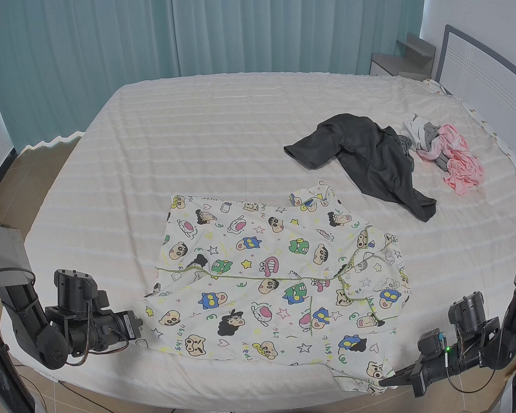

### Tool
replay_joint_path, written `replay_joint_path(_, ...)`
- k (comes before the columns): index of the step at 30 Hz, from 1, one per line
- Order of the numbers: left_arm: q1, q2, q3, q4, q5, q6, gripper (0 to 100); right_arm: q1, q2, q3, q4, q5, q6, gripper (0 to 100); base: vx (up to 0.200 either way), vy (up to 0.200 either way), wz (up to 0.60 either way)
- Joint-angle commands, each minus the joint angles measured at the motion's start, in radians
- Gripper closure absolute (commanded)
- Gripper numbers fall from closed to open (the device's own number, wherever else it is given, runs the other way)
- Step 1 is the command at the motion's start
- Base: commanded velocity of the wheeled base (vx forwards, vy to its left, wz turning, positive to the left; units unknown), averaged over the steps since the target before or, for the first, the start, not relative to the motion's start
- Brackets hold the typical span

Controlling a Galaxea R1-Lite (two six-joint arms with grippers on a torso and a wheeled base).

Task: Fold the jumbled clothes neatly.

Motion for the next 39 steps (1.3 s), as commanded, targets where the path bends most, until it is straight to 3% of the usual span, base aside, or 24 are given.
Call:
replay_joint_path(1,0.001,-0.003,-0.004,-0.007,0.004,0.001,100,0.032,-0.174,0.019,0.082,0.068,0.096,100,0.000,0.000,0.00)
replay_joint_path(10,0.001,-0.009,0.009,-0.061,0.038,0.002,100,0.000,-0.220,0.019,0.179,0.046,0.194,100,0.000,0.000,0.00)
replay_joint_path(15,0.000,-0.006,0.016,-0.061,0.040,0.004,100,0.008,-0.170,0.019,0.225,-0.132,0.199,100,0.000,0.000,0.00)
replay_joint_path(28,0.000,-0.003,0.021,-0.061,0.040,0.004,100,0.012,-0.150,0.019,0.291,-0.164,0.251,100,0.000,0.000,0.00)
replay_joint_path(29,0.000,-0.003,0.023,-0.061,0.040,0.004,100,0.012,-0.148,0.017,0.288,-0.165,0.253,0,0.000,0.000,0.00)
replay_joint_path(39,0.001,-0.007,0.038,-0.062,0.041,0.005,100,-0.058,-0.194,0.013,0.277,-0.173,0.279,0,0.000,0.000,0.00)
